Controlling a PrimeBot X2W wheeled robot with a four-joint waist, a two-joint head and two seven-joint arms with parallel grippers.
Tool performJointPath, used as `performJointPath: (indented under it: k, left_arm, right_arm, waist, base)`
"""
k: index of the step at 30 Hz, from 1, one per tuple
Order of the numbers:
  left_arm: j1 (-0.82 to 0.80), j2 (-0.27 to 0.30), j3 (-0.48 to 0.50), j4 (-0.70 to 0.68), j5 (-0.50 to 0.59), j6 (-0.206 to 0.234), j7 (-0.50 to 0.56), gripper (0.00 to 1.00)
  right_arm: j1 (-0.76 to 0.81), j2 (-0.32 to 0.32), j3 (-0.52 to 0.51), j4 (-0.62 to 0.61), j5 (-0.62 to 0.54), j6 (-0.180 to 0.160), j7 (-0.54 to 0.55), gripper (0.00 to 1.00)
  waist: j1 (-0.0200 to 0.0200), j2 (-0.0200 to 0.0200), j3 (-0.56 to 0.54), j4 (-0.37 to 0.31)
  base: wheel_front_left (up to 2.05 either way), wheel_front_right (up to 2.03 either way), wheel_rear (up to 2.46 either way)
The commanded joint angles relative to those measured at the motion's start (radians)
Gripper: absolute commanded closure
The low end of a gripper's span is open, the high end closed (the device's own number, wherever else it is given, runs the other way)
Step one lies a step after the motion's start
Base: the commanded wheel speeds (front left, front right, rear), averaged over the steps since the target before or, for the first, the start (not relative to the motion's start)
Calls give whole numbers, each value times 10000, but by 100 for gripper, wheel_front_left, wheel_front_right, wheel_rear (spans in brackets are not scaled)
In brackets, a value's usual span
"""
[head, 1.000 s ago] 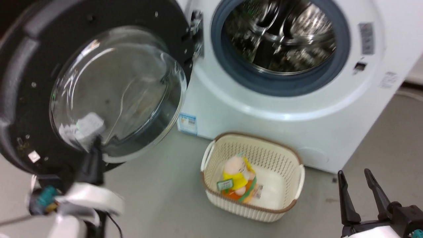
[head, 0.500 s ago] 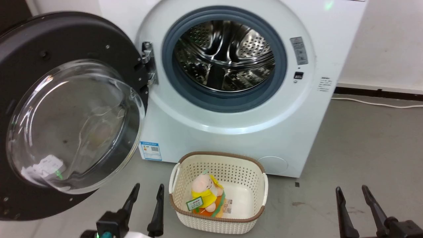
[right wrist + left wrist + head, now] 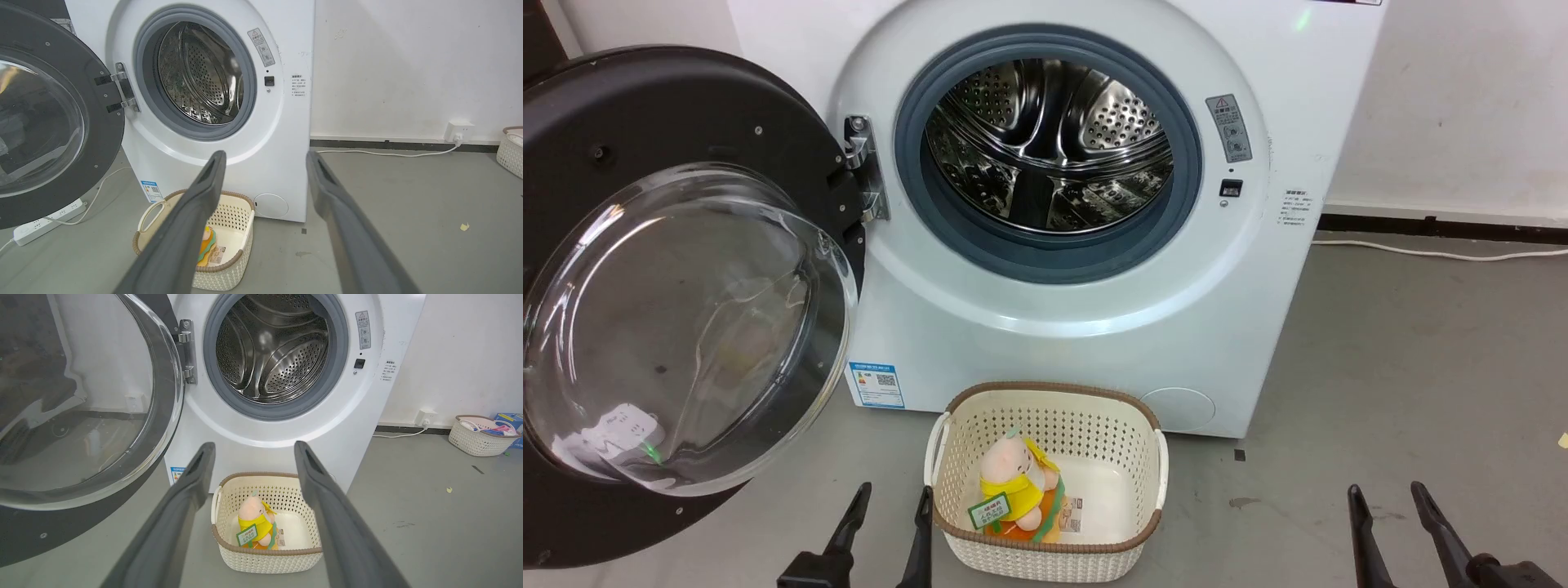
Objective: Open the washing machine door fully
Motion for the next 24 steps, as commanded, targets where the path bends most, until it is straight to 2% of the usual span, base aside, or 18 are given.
performJointPath:
  k: [1,16,17,24]
  left_arm:
    - [103,-84,31,19,93,-31,-53,0]
    - [-61,-295,159,308,379,-202,-53,0]
    - [-8,-251,131,294,352,-174,7,100]
    - [-40,-252,189,233,400,-173,99,100]
  right_arm:
    - [70,44,12,34,62,8,-44,0]
    - [32,45,-24,147,17,8,-44,0]
    - [-5,0,-17,103,-5,-2,4,100]
    - [-70,2,2,79,-51,-2,96,100]
  waist:
    - [0,0,-4,14]
    - [0,0,-5,209]
    - [0,0,-5,208]
    - [0,0,31,192]
  base:
    - [0,0,0]
    - [0,0,0]
    - [0,0,0]
    - [0,0,0]
